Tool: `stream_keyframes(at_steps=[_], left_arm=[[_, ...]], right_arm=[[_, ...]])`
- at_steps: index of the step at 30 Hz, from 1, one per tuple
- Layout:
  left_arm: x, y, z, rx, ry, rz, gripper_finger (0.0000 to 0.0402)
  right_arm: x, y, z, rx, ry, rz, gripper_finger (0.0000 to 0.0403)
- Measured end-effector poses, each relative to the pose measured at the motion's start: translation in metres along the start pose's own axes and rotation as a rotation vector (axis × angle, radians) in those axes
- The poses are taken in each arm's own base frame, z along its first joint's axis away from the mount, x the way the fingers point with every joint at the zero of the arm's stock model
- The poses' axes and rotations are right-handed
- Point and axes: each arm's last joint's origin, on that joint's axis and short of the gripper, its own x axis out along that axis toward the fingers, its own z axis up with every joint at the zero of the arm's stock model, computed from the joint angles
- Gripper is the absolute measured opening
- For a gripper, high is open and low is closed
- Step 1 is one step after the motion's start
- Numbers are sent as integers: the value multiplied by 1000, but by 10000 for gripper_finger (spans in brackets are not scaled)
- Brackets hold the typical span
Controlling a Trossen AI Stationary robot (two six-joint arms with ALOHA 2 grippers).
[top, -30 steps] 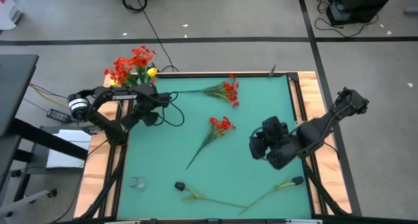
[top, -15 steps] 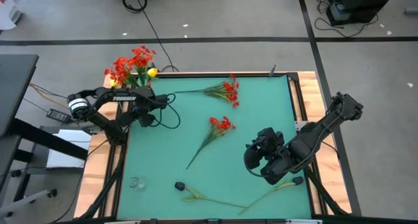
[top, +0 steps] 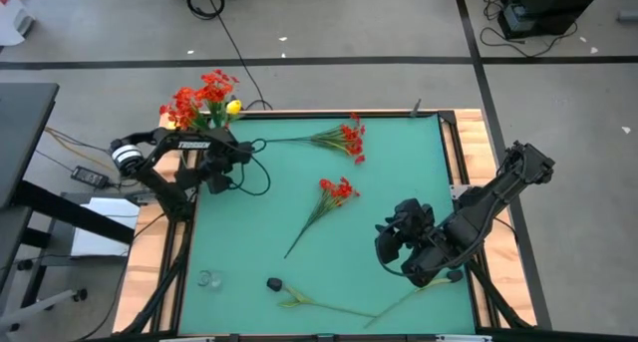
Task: Sort flowers into vase by color
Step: Put the yellow flower into the yellow vase
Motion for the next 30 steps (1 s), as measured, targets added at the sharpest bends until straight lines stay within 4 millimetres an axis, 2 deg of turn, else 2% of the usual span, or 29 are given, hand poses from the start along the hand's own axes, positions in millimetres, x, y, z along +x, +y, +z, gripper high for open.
stream_keyframes(at_steps=[4,8,16,20,26,30], left_arm=[[8,6,6,54,-11,-26,150],[12,12,7,30,22,-15,150],[17,15,6,56,0,-33,139],[16,15,6,43,61,-22,105],[16,15,4,37,79,-26,19],[16,14,4,38,83,-26,6]], right_arm=[[-2,0,-2,-8,2,7,178],[-4,0,-5,-17,6,14,178],[-7,0,-8,-17,11,24,178],[-9,-1,-10,-21,14,28,178],[-9,-1,-10,-22,12,28,178],[-9,0,-10,-16,12,32,178]])
